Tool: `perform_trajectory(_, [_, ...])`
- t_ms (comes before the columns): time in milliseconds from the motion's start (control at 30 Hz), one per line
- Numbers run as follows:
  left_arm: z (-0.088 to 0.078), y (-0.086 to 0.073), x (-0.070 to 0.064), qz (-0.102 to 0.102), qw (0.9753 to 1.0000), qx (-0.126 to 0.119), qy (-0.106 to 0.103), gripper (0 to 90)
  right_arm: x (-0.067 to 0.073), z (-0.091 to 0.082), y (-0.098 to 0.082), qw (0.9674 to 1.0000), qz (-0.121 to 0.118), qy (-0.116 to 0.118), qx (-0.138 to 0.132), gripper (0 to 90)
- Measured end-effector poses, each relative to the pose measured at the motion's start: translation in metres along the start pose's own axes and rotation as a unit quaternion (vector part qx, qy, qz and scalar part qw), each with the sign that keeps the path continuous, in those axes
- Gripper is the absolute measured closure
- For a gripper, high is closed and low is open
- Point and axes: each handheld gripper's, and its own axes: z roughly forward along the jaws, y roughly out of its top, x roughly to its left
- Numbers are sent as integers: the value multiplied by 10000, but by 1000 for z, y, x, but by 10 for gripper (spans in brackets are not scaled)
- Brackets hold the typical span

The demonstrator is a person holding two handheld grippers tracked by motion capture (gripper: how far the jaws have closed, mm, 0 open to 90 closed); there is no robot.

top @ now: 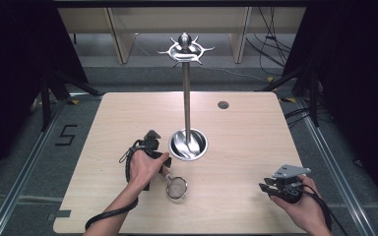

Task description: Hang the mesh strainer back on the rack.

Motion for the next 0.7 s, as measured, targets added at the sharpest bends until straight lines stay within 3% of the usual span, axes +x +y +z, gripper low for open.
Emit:
perform_trajectory(33, [1,0,-1,-22,10000,18,10,382,2,0,0,9999,119,13,-13,693])
perform_trajectory(100, [2,-1,-2,-22,10000,17,41,376,0,0,0,10000,23,22,7,691])
perform_trajectory(233, [7,-2,-2,-21,9999,88,50,363,3,0,0,9999,114,14,-16,689])
perform_trajectory(267, [9,-2,-3,-28,9999,116,86,364,1,0,0,10000,26,12,-11,689])
perform_trajectory(367, [10,-2,-4,103,9997,205,69,388,1,2,0,10000,37,28,12,689])
perform_trajectory(467, [9,-1,-4,207,9991,347,153,442,1,2,0,10000,65,43,16,687])
perform_trajectory(633, [9,-3,0,371,9982,386,253,501,2,1,0,9999,135,77,65,687])
perform_trajectory(700, [7,-3,3,438,9974,494,300,578,3,1,0,9998,193,81,60,687])
